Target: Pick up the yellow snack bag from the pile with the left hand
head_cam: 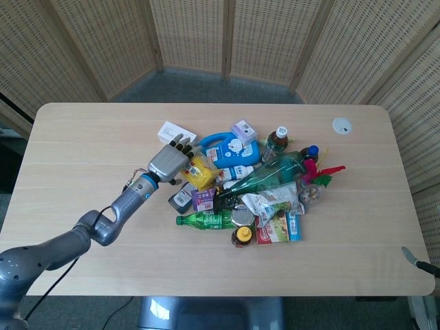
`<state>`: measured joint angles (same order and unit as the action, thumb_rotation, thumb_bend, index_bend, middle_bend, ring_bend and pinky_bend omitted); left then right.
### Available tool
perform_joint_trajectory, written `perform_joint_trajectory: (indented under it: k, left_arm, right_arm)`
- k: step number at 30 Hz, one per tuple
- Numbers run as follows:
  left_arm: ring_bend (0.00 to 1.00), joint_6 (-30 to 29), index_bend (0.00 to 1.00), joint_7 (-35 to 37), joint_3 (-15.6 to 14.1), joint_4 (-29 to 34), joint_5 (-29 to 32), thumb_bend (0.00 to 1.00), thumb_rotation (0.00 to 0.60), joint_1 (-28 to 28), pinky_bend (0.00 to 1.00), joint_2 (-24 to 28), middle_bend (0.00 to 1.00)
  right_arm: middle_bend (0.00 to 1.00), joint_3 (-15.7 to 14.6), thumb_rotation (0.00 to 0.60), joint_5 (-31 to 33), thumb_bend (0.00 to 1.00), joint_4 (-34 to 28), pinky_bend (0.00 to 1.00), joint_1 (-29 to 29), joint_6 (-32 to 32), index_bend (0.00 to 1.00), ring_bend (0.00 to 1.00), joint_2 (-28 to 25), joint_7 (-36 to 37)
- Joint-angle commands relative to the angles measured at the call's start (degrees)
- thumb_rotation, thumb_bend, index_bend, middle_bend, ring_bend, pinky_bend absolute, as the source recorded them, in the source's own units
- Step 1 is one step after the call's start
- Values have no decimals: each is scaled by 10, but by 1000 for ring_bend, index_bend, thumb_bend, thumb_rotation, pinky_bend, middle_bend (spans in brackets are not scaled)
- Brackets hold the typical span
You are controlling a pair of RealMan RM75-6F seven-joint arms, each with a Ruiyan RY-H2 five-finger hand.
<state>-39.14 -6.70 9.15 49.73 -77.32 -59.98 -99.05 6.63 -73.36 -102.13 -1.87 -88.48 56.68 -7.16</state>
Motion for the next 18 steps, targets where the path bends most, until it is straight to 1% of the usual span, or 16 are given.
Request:
perform_joint_trajectory:
  k: [1, 2, 3, 4, 5, 6, 7, 8, 10, 14, 17, 18]
  left_arm:
    - [209, -18, 124, 2, 8, -24, 0, 244, 600, -7, 20, -23, 166]
    - [312, -26, 207, 6, 9, -28, -2, 253, 600, -6, 56, -28, 258]
    - [456, -41, 355, 15, 10, -33, -6, 273, 600, -3, 144, -32, 406]
    - [537, -55, 449, 25, 10, -37, -11, 294, 600, 0, 221, -36, 496]
    - [633, -69, 561, 34, 9, -42, -17, 327, 600, 3, 337, -38, 613]
    - [715, -86, 650, 46, 6, -47, -25, 357, 600, 7, 428, -40, 710]
    - [778, -98, 708, 53, 4, -52, -31, 375, 600, 10, 490, -40, 778]
    - [808, -107, 737, 60, 1, -56, -36, 382, 600, 13, 527, -40, 811]
    - [844, -118, 770, 77, -5, -55, -43, 383, 600, 21, 578, -35, 845]
    - [855, -152, 763, 107, -10, -43, -56, 378, 600, 39, 603, -17, 842]
    - [854, -204, 744, 133, -6, -7, -65, 371, 600, 60, 605, 11, 827]
    - [854, -227, 736, 142, -4, 15, -68, 368, 600, 70, 605, 27, 821]
  right_arm:
    - [0, 0, 442, 1, 187, 0, 0, -1, -1, 0, 0, 0, 2]
    - [0, 0, 442, 0, 187, 0, 0, -2, -1, 0, 0, 0, 3]
    - [0, 0, 441, 0, 188, 1, 0, -2, -1, 0, 0, 1, 5]
    - [0, 0, 441, 0, 187, 2, 0, -3, -1, 0, 0, 1, 6]
    - [0, 0, 440, 0, 188, 3, 0, -3, -1, 0, 0, 1, 7]
    - [0, 0, 441, 1, 187, 5, 0, -3, 1, 0, 0, 2, 9]
    - [0, 0, 441, 2, 188, 6, 0, -2, 2, 0, 0, 3, 10]
    - [0, 1, 439, 2, 188, 7, 0, -2, 4, 0, 0, 4, 13]
    - [0, 1, 439, 1, 188, 10, 0, 0, 7, 0, 0, 6, 16]
    - [0, 2, 444, -2, 187, 14, 0, 3, 11, 0, 0, 10, 20]
    - [0, 2, 446, -3, 187, 17, 0, 5, 16, 0, 0, 12, 21]
    - [0, 2, 441, -3, 188, 18, 0, 7, 19, 0, 0, 14, 22]
